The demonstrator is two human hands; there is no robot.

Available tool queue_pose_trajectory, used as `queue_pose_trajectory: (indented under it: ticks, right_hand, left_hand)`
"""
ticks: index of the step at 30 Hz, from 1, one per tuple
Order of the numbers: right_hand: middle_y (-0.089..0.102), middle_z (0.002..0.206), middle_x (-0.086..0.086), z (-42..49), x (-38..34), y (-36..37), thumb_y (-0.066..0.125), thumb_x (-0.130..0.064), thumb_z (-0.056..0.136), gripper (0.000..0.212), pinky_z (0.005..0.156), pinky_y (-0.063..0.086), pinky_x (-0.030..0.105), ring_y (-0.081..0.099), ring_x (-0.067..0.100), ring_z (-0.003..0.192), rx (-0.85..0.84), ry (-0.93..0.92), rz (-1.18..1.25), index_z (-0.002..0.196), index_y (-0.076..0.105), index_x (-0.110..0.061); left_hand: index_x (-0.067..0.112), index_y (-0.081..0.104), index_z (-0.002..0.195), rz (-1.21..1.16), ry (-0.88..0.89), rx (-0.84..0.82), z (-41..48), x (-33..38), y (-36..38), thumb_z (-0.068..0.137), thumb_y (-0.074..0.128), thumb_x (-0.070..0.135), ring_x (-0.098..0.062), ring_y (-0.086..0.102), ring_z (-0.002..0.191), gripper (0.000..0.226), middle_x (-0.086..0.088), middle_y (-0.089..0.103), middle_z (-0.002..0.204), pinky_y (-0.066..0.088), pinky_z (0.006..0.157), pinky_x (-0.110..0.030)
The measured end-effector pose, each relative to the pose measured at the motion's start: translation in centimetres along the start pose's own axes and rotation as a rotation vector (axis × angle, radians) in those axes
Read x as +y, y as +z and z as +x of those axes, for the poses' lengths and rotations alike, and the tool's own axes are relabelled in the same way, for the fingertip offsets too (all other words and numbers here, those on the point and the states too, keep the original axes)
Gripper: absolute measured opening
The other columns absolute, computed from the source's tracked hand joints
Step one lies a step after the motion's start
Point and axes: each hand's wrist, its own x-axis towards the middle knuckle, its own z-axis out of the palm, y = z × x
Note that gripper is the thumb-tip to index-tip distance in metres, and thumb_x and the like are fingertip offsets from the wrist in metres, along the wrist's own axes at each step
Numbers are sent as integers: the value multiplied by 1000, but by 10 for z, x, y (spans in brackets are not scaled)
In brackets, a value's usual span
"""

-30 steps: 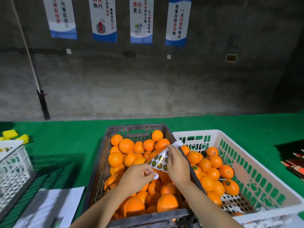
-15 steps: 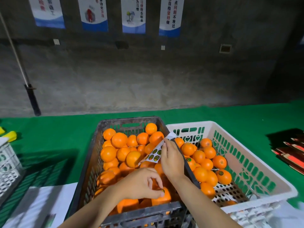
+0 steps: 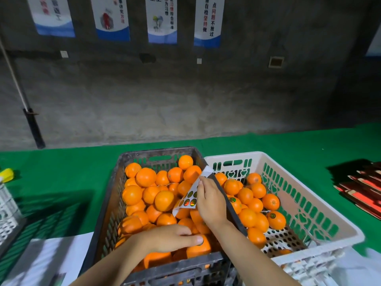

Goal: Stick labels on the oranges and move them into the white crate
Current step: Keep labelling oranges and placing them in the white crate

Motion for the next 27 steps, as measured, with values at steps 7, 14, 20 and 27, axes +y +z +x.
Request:
queue_pose_trajectory:
  ticks: [7,14,20,27]
  right_hand:
    - [62,131,-5,0,1,0,36,-31,108,38,91,53,27,60,10,116,-24,22,-31,138,56,-21]
    - [65,124,-4,0,-1,-1,40,-29,107,34,84,49,23,62,13,111,0,19,5,132,61,-18]
    - [65,125,0,7,2,-4,47,-31,105,35,84,46,22,61,16,112,34,82,92,131,62,-14]
    - [61,135,-7,2,2,-1,53,-8,100,39,101,42,19,54,8,123,-150,83,116,137,59,-19]
  left_hand:
    - [19,63,107,208,-101,-77,2,1,7,58,21,103,-19,47,124,106,2,57,119,30,109,-39]
    - [23,48,62,-89,35,-91,6,1,0,65,64,83,-8,41,65,62,6,44,65,33,66,-36]
    - [23,60,123,-569,50,-75,-1,-4,-30,76,58,79,-18,61,79,73,-12,72,103,50,72,-26]
    - [1,56,111,-995,27,466,5,-12,-54,80,34,82,-15,43,52,89,-5,54,60,36,54,-29]
